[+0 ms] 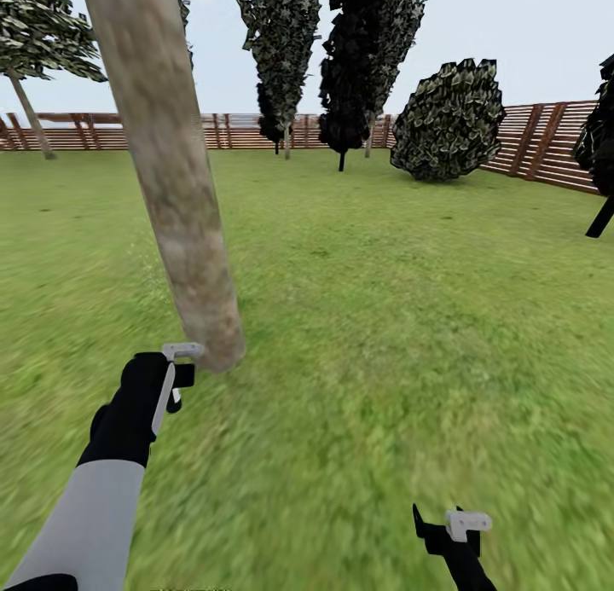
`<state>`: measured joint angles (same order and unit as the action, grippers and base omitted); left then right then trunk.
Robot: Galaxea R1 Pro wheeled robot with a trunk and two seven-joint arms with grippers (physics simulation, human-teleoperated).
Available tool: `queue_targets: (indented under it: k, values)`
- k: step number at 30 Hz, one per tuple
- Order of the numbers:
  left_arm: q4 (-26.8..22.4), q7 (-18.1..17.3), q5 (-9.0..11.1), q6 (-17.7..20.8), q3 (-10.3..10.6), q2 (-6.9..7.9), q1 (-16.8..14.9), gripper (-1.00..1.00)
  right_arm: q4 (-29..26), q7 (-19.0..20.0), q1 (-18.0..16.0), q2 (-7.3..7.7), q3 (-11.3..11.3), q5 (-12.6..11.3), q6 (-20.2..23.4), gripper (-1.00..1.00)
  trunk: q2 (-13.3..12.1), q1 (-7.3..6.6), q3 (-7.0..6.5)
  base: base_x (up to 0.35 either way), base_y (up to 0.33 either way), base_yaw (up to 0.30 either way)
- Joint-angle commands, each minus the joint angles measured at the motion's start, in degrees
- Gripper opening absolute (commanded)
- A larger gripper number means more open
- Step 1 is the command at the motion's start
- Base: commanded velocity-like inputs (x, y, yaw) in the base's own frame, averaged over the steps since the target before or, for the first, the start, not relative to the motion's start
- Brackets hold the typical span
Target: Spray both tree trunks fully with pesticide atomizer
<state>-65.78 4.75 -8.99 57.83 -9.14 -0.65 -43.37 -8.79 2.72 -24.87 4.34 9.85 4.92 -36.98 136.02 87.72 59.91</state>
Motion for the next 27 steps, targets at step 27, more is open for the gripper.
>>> queue_targets:
  k: [27]
  values:
    - [3.2,0.0,0.4,-1.2,0.4,-2.66,3.4,-1.0,0.0,-0.1,0.0,0.32,0.0,-0.1,0.0,1.0,0.0,0.0,0.0,0.082,0.0,0.065]
